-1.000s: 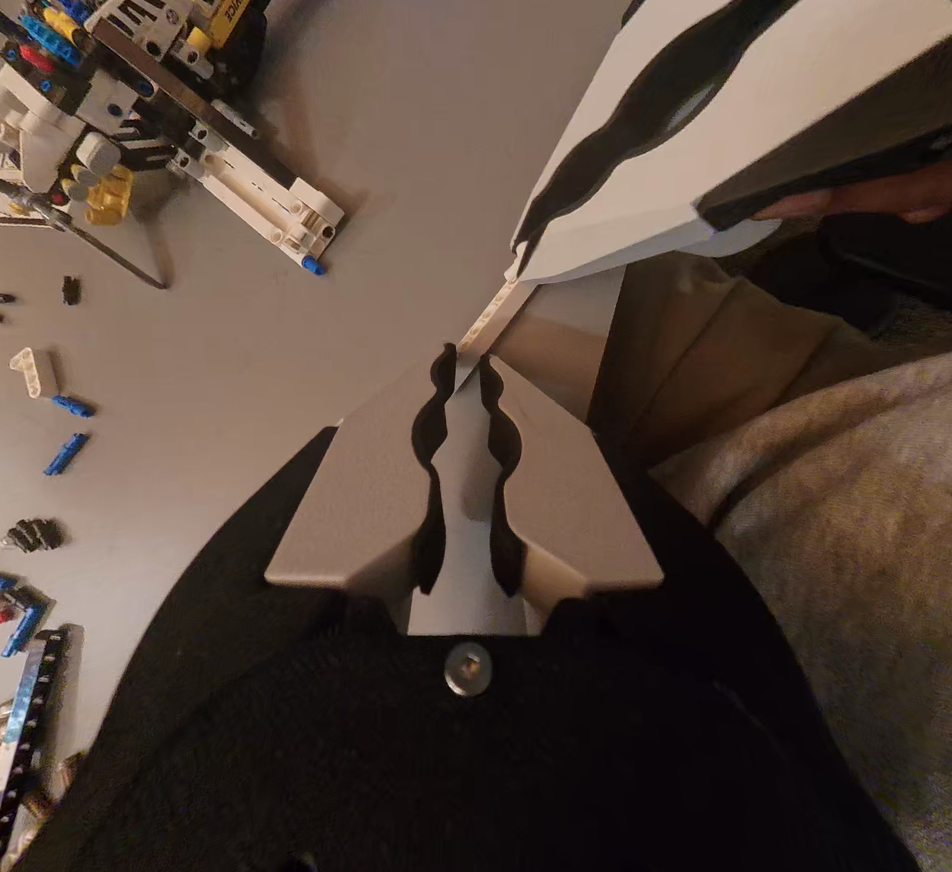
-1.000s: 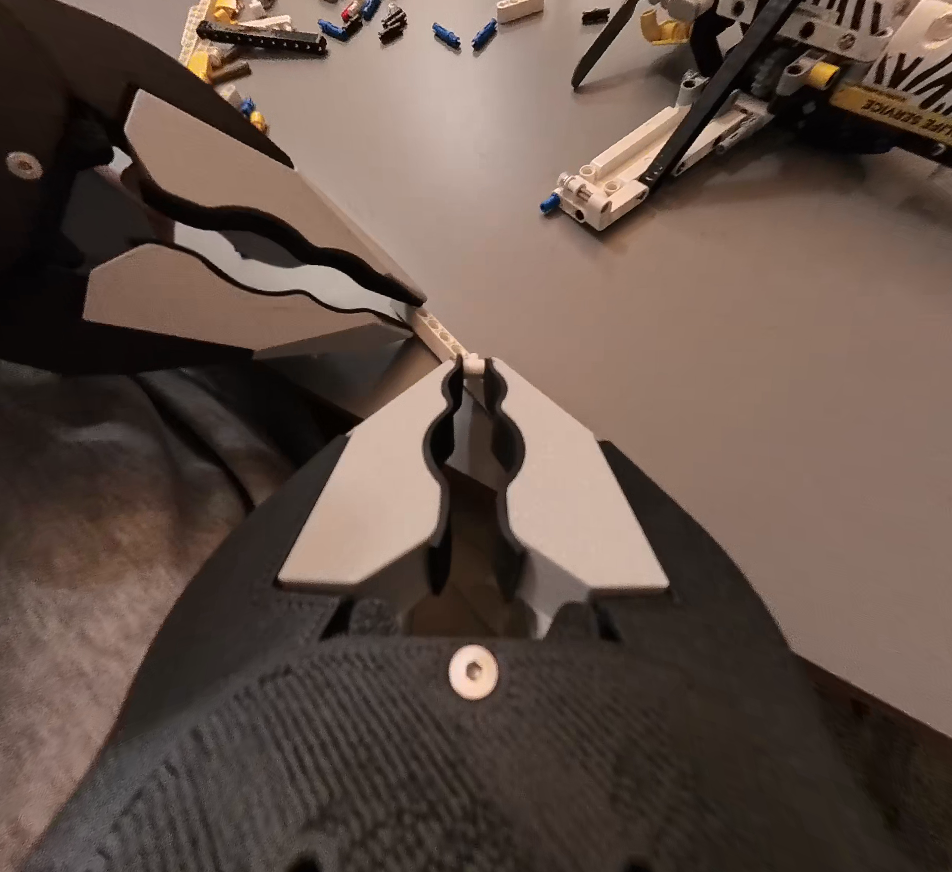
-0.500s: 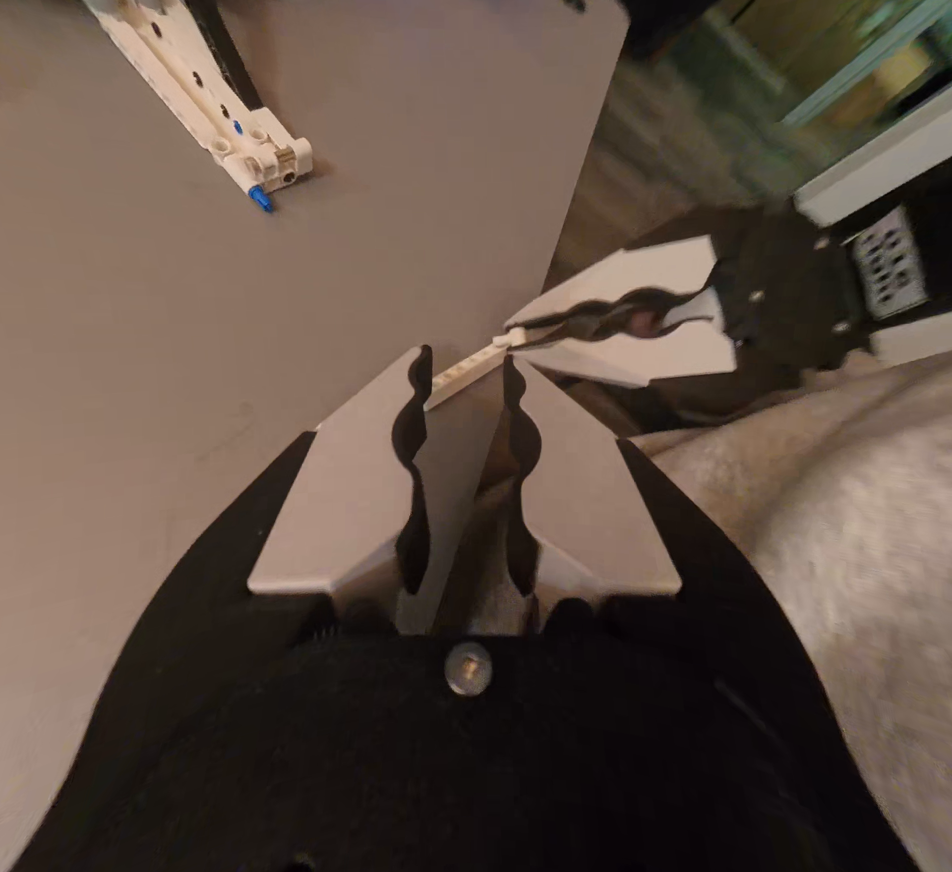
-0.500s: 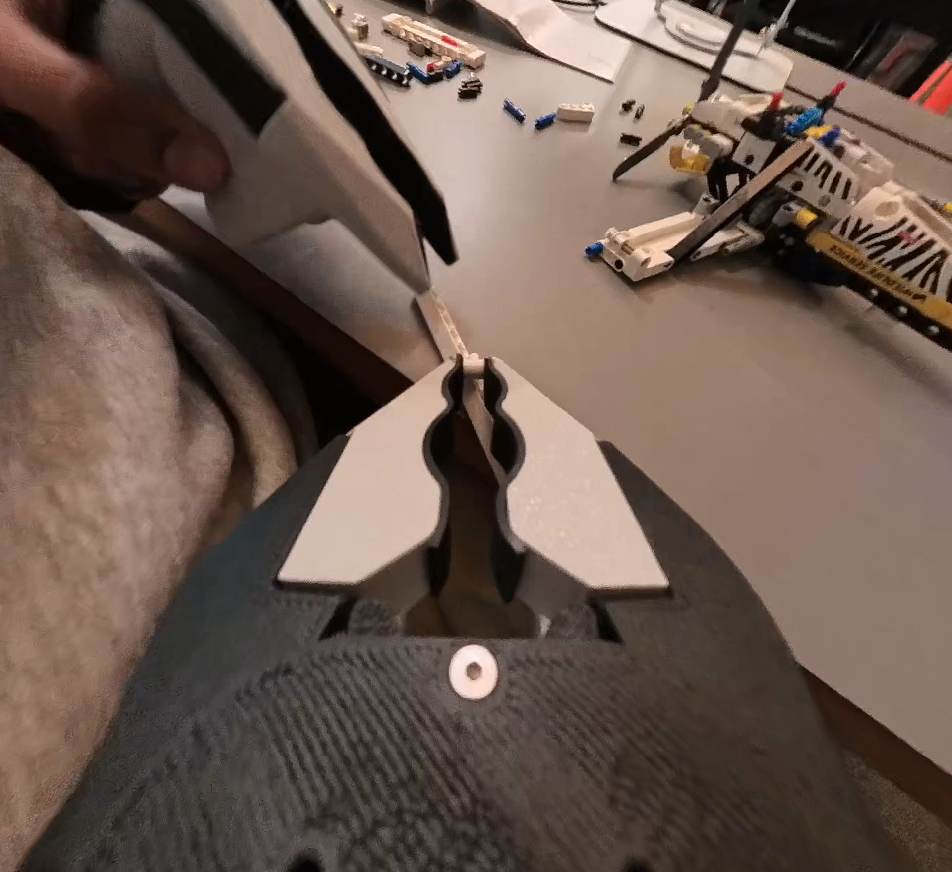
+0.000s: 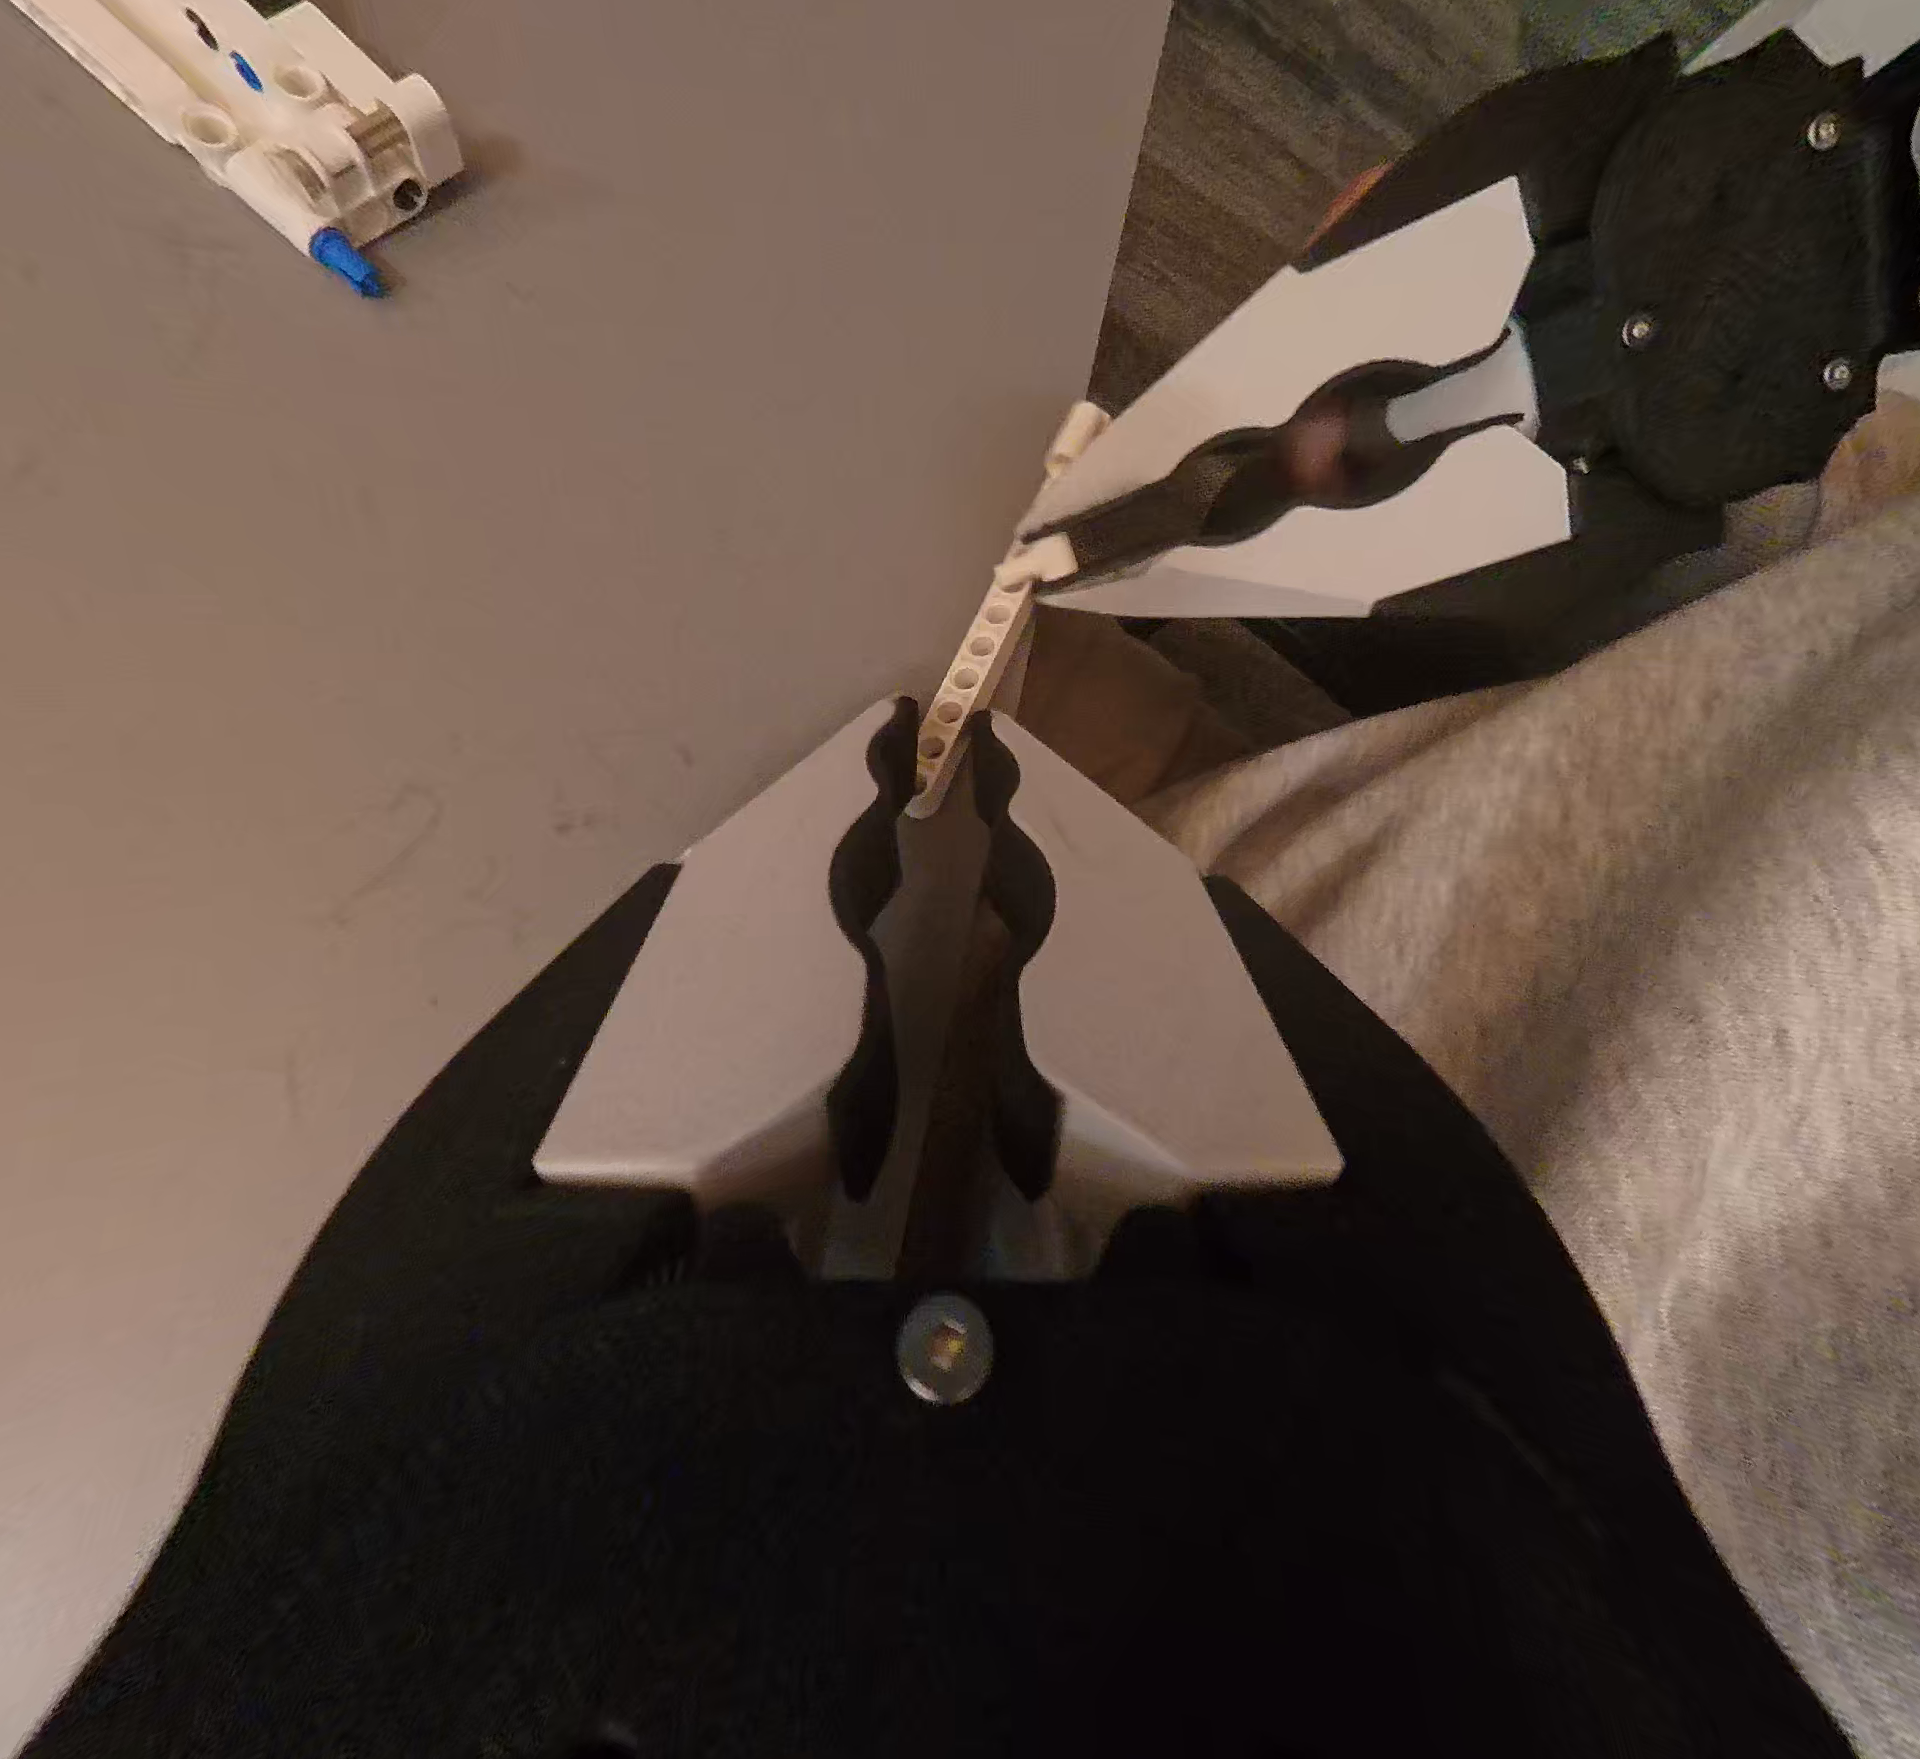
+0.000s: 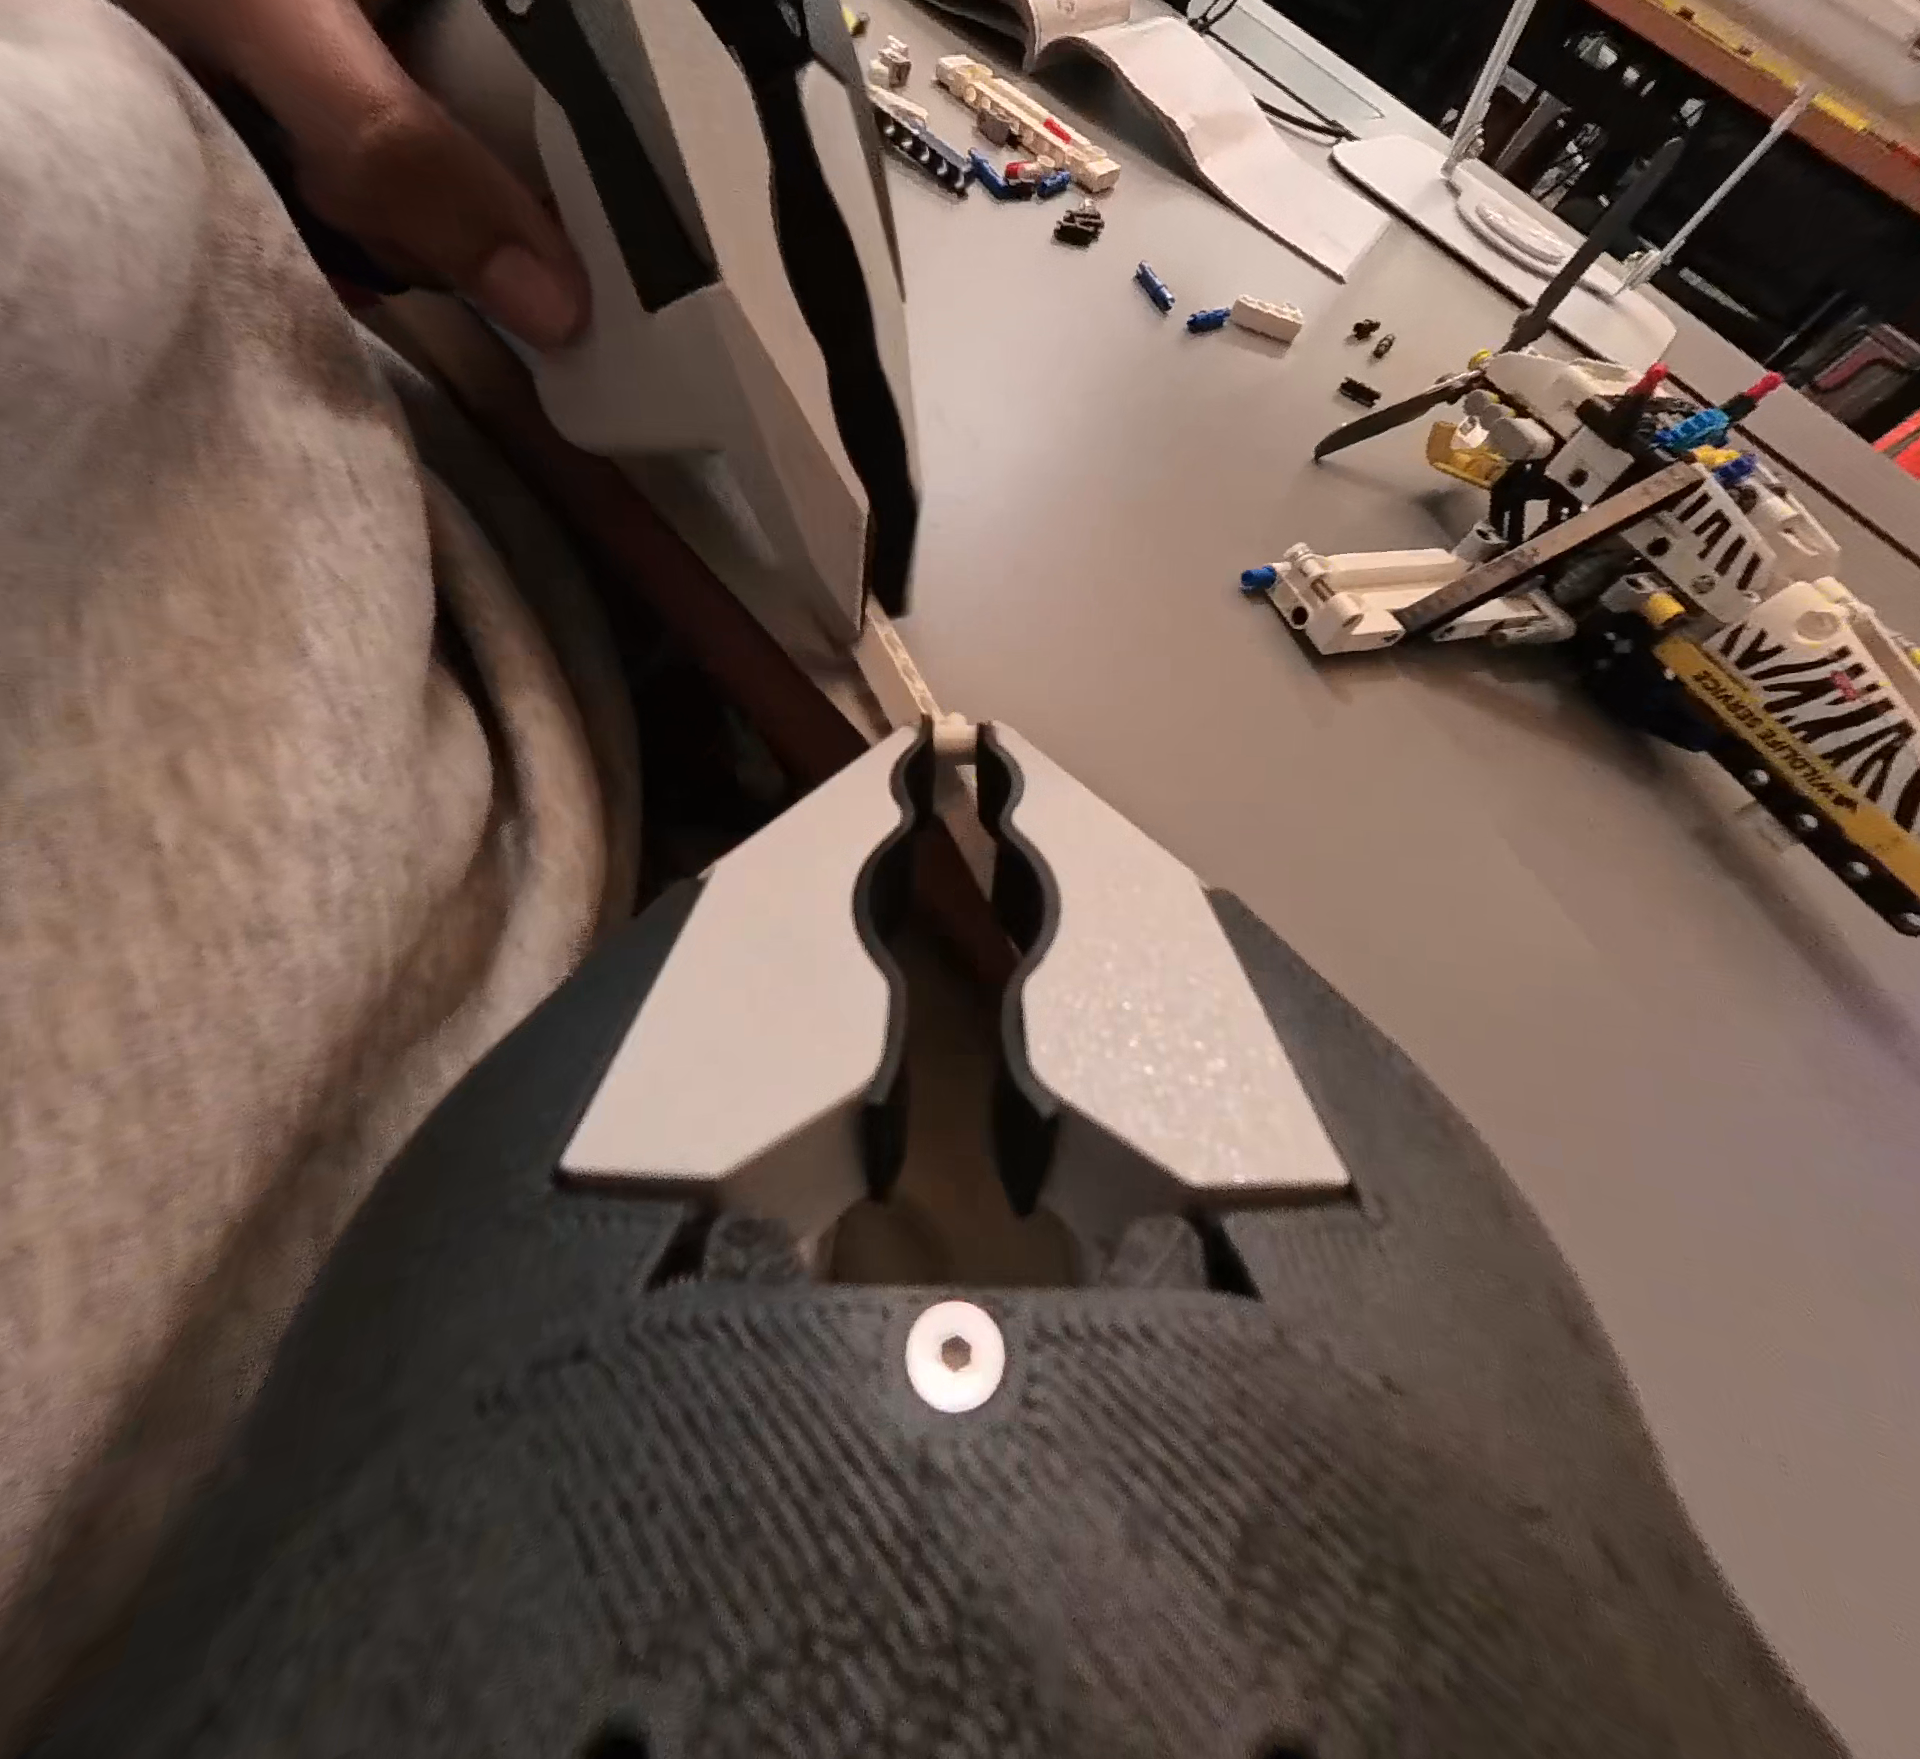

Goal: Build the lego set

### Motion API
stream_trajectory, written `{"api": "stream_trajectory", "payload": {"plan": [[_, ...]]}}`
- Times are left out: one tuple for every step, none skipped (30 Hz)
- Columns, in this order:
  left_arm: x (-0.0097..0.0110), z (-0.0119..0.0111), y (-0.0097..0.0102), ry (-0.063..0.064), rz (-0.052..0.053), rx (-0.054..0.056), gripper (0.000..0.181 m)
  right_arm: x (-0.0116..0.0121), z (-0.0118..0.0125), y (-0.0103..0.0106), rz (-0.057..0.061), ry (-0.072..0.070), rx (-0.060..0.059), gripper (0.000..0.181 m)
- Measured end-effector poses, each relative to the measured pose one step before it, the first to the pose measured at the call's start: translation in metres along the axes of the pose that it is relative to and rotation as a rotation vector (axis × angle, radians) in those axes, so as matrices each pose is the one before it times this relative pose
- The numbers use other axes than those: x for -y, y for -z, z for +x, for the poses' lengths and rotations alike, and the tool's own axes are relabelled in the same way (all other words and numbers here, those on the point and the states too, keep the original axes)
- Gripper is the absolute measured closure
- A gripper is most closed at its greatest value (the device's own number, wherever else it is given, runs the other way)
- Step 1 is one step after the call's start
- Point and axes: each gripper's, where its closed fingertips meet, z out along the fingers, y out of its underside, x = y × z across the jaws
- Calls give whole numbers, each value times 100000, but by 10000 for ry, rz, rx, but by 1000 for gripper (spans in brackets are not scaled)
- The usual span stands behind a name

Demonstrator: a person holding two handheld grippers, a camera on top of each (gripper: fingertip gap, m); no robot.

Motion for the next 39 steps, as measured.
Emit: {"api": "stream_trajectory", "payload": {"plan": [[-16, 48, -16, 25, -23, -61, 173, -41, 179, -52, -68, -19, -14, 175], [72, -87, 5, 11, 31, 38, 173, -25, 218, -54, -65, -57, -36, 175], [150, -250, 18, -43, 89, 165, 173, 61, 282, -33, -33, -76, -74, 175], [222, -293, 15, -108, 130, 214, 173, 253, 299, 33, 65, -104, -80, 175], [300, -292, -2, -104, 148, 211, 173, 425, 329, 77, 155, -177, -67, 175], [302, -391, -54, -65, 133, 267, 174, 467, 361, 65, 159, -286, -49, 175], [271, -600, -92, -28, 108, 396, 174, 435, 316, 33, 138, -367, 7, 175], [265, -657, -98, 11, 94, 429, 174, 414, 248, 25, 139, -382, 55, 175], [204, -379, -136, 57, 43, 253, 174, 384, 208, 6, 143, -348, 56, 175], [177, -171, -134, 89, 14, 120, 174, 309, 189, 7, 128, -303, 42, 175], [154, -105, -99, 54, 31, 100, 174, 189, 143, -27, 85, -261, 34, 175], [74, -110, -54, 8, 14, 110, 173, 72, 107, -42, 39, -210, 29, 175], [-34, -14, -36, -43, -32, 50, 173, -21, 64, -62, 4, -150, 15, 175], [-56, 113, -21, -60, -28, -53, 170, -104, 29, -74, -33, -104, -2, 175], [17, 109, 20, -42, 32, -59, 163, -168, -2, -89, -69, -82, -11, 175], [136, 68, 107, -22, 112, -38, 160, -164, -20, -75, -74, -60, -23, 175], [212, 137, 186, -29, 181, -98, 158, -146, 116, -13, -68, -20, -122, 175], [283, 121, 234, -17, 223, -112, 157, -200, 367, 35, -111, 4, -276, 175], [318, -12, 285, 15, 243, -50, 157, -241, 430, 60, -143, -12, -252, 175], [360, -93, 307, 29, 282, -41, 156, -203, 328, 74, -123, -68, -113, 175], [372, -104, 315, 93, 288, -75, 155, -121, 316, 93, -84, -133, -56, 175], [432, -129, 309, 181, 297, -126, 151, 10, 288, 120, -16, -162, -25, 175], [457, 73, 331, 157, 291, -303, 144, 132, 214, 126, 42, -180, 15, 175], [390, 326, 422, 28, 231, -495, 131, 206, 163, 90, 58, -204, 29, 175], [766, 176, 461, 5, 436, -338, 120, 253, 117, 27, 70, -221, 36, 175], [862, -248, 512, -21, 478, -1, 119, 299, 24, -36, 92, -226, 60, 175], [843, -248, 458, -119, 417, 22, 114, 318, -82, -126, 103, -231, 85, 175], [751, -355, 432, -139, 339, 108, 109, 312, -158, -199, 101, -231, 107, 175], [741, -502, 444, -143, 375, 229, 104, 322, -267, -252, 99, -211, 134, 175], [692, -642, 442, -115, 394, 327, 100, 317, -307, -271, 99, -172, 123, 175], [570, -720, 438, -105, 355, 374, 98, 429, -251, -237, 160, -115, 29, 175], [446, -892, 402, -105, 304, 489, 99, 674, -119, -91, 308, -55, -121, 175], [347, -1098, 365, -213, 254, 632, 100, 864, 83, 33, 390, -55, -284, 175], [346, -1051, 308, -337, 273, 592, 100, 868, 138, 54, 368, -79, -290, 175], [442, -924, 266, -335, 304, 488, 102, 828, 44, -10, 324, -56, -186, 175], [545, -749, 263, -291, 336, 360, 105, 732, 48, -102, 251, 13, -165, 175], [580, -534, 272, -208, 340, 201, 114, 609, 32, -232, 162, 100, -156, 175], [493, 85, 330, -215, 283, -231, 144, 427, 91, -361, 36, 202, -190, 175], [649, 589, 467, -99, 339, -567, 177, 128, 215, -497, -166, 281, -283, 175]]}}
